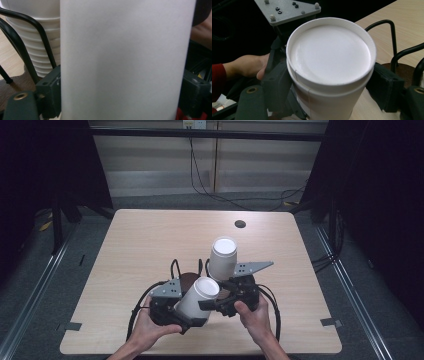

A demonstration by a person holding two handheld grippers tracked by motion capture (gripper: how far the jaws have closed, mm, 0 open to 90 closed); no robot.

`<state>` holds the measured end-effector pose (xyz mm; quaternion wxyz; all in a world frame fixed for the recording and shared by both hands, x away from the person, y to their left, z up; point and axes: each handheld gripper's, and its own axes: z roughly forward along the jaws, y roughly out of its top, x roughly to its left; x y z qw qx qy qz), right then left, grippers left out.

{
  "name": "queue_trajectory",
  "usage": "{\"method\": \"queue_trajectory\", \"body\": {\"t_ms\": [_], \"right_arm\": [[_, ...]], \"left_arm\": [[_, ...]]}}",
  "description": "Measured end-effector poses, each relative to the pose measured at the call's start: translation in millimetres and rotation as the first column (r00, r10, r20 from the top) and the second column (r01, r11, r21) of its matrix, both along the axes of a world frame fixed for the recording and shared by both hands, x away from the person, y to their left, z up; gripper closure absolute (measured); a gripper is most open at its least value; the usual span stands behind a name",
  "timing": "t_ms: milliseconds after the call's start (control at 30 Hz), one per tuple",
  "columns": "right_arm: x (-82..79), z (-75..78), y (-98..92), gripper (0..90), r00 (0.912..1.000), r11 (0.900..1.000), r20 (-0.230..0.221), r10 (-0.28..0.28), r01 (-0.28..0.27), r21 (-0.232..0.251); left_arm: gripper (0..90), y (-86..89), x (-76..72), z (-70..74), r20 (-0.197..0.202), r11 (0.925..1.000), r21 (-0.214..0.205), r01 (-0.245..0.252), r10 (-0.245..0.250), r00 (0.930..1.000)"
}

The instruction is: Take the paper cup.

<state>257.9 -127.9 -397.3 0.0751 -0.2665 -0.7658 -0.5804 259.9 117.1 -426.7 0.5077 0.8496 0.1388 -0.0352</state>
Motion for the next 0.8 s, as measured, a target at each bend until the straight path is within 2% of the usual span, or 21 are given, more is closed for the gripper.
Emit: {"method": "queue_trajectory", "body": {"t_ms": [67,100,367,400,467,800], "right_arm": [[0.2,0.0,-0.1,25.1,1.0000,1.0000,0.004,0.007,-0.007,-0.001],[1.6,-0.3,-1.6,24.5,0.9998,0.9998,-0.011,0.015,-0.015,0.012],[1.7,-2.1,1.0,21.8,0.9996,0.9995,-0.008,0.029,-0.029,-0.012],[1.9,-3.4,3.3,15.5,0.9997,0.9994,-0.009,0.022,-0.022,-0.025],[2.3,-4.2,4.5,14.8,0.9995,0.9989,-0.014,0.027,-0.028,-0.039],[2.8,-5.1,-0.1,14.1,0.9994,0.9991,-0.013,0.032,-0.032,-0.026]], "left_arm": [[15.0,1.0,-0.2,1.3,0.002,1.0000,-0.003,0.002,-0.002,1.0000],[16.4,1.3,-0.2,2.3,-0.003,1.0000,0.001,0.004,-0.004,1.0000],[18.5,3.6,1.1,4.1,-0.037,0.9995,0.016,0.027,-0.026,0.9990],[18.5,4.1,0.8,4.7,-0.033,0.9991,0.024,0.034,-0.033,0.9989],[18.7,4.7,0.5,4.8,-0.035,0.9983,0.040,0.041,-0.040,0.9986],[19.7,8.1,0.5,4.4,-0.047,0.9953,0.079,0.057,-0.053,0.9974]]}}
